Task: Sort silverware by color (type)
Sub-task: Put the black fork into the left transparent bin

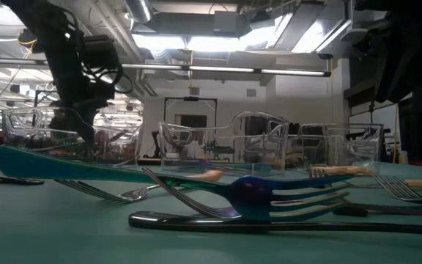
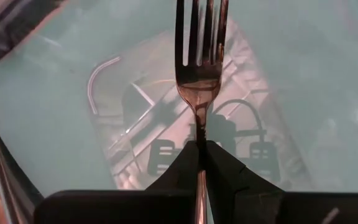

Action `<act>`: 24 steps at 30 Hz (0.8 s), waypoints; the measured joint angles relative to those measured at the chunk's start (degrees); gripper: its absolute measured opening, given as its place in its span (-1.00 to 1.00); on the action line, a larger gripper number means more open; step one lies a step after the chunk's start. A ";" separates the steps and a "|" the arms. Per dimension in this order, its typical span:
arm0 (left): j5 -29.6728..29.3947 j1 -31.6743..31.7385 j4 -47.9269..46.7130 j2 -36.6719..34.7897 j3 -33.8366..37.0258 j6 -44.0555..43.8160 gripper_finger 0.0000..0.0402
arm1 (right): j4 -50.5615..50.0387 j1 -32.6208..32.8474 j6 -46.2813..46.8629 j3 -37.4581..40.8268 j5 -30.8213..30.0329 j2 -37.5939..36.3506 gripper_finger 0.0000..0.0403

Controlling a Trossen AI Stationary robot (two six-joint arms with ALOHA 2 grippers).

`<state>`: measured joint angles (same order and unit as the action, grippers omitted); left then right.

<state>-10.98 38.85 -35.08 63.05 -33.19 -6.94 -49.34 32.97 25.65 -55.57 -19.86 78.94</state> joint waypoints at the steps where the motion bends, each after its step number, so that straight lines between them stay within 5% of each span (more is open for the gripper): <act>1: 0.08 0.42 0.72 0.00 0.58 0.00 -0.96 | 0.00 0.00 0.00 0.00 0.00 0.00 -0.61; 24: 2.27 3.63 5.28 -0.02 9.02 -0.50 -0.96 | 0.00 0.00 0.00 0.00 -0.01 0.00 -0.61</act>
<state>-8.71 42.48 -29.81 63.03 -24.17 -7.44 -49.34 32.98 25.65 -55.57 -19.86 78.94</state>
